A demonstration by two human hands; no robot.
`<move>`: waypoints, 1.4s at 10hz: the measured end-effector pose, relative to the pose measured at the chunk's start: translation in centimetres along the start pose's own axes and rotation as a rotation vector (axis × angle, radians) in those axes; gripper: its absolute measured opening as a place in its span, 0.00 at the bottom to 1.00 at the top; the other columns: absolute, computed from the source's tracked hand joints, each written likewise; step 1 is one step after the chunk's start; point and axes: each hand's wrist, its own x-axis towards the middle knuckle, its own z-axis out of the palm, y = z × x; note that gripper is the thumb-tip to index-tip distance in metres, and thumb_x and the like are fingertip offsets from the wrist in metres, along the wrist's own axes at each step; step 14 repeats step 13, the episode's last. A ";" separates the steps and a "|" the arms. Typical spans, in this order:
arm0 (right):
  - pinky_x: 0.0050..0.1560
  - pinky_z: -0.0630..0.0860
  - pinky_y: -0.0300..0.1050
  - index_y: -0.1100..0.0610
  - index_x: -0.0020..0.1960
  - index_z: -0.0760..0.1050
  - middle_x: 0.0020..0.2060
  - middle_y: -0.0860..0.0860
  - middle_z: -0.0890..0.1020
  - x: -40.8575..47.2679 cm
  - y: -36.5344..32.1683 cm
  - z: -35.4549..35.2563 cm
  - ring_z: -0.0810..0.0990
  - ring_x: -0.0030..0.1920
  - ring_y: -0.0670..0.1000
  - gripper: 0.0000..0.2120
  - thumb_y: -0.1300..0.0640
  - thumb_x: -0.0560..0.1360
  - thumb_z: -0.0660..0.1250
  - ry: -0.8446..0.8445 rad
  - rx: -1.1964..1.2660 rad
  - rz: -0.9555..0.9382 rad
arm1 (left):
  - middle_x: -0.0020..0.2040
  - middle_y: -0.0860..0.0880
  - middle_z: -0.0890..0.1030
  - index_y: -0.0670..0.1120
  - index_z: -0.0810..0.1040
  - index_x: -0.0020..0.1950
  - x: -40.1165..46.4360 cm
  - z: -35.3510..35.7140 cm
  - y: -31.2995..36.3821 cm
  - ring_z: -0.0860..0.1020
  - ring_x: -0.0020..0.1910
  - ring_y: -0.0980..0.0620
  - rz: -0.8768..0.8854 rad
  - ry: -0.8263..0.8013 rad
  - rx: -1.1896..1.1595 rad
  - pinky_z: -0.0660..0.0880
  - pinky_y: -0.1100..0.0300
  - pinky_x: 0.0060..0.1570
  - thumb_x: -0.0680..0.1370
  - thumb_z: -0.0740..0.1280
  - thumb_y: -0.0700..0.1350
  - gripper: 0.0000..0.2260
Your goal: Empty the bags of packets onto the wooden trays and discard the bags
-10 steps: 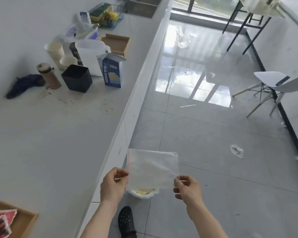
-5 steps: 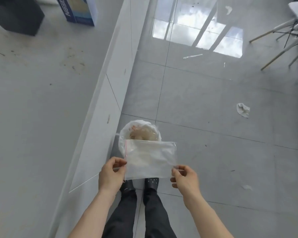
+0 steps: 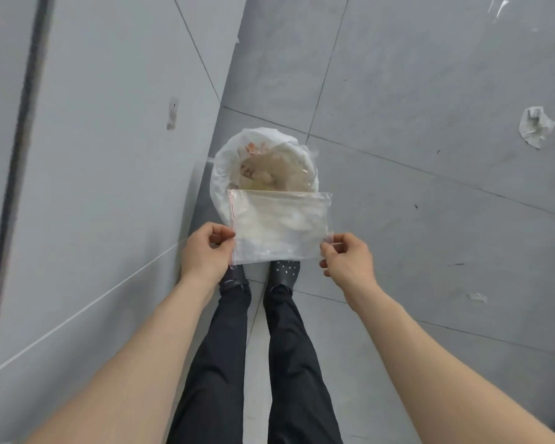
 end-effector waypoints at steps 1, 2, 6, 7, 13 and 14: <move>0.51 0.84 0.61 0.50 0.49 0.78 0.39 0.47 0.82 3.0 -0.6 1.6 0.86 0.44 0.56 0.03 0.55 0.77 0.66 0.015 -0.035 -0.038 | 0.43 0.51 0.81 0.54 0.78 0.40 3.0 0.8 -1.3 0.78 0.38 0.48 -0.017 0.021 -0.007 0.80 0.49 0.43 0.75 0.70 0.38 0.11; 0.52 0.84 0.60 0.48 0.49 0.78 0.40 0.47 0.82 5.4 -1.5 3.2 0.86 0.46 0.56 0.04 0.54 0.76 0.66 0.042 -0.051 -0.082 | 0.44 0.51 0.82 0.54 0.78 0.40 5.5 1.3 -2.0 0.78 0.38 0.47 -0.032 0.055 0.004 0.80 0.49 0.44 0.75 0.70 0.38 0.11; 0.68 0.74 0.57 0.50 0.77 0.62 0.65 0.49 0.76 7.9 -4.9 6.3 0.78 0.64 0.54 0.31 0.51 0.77 0.67 0.068 -0.208 -0.179 | 0.54 0.55 0.81 0.52 0.73 0.57 8.9 2.0 -1.9 0.81 0.50 0.50 -0.122 -0.006 0.174 0.79 0.53 0.48 0.75 0.72 0.49 0.13; 0.73 0.68 0.54 0.51 0.80 0.55 0.76 0.52 0.68 6.6 -5.5 5.3 0.70 0.74 0.56 0.36 0.47 0.78 0.67 0.054 -0.363 -0.218 | 0.68 0.49 0.77 0.55 0.69 0.67 7.6 1.1 -1.4 0.79 0.64 0.48 -0.092 -0.053 0.293 0.78 0.46 0.61 0.75 0.72 0.53 0.22; 0.80 0.41 0.64 0.46 0.81 0.44 0.82 0.54 0.41 -12.5 -10.2 -10.5 0.38 0.82 0.59 0.41 0.30 0.76 0.54 0.016 -1.014 -0.786 | 0.81 0.50 0.59 0.55 0.56 0.81 -15.8 -4.8 14.4 0.58 0.80 0.48 0.489 0.080 0.727 0.56 0.51 0.79 0.78 0.64 0.60 0.33; 0.80 0.41 0.64 0.46 0.81 0.44 0.82 0.54 0.41 -12.5 -10.2 -10.5 0.38 0.82 0.59 0.41 0.30 0.76 0.54 0.016 -1.014 -0.786 | 0.81 0.50 0.59 0.55 0.56 0.81 -15.8 -4.8 14.4 0.58 0.80 0.48 0.489 0.080 0.727 0.56 0.51 0.79 0.78 0.64 0.60 0.33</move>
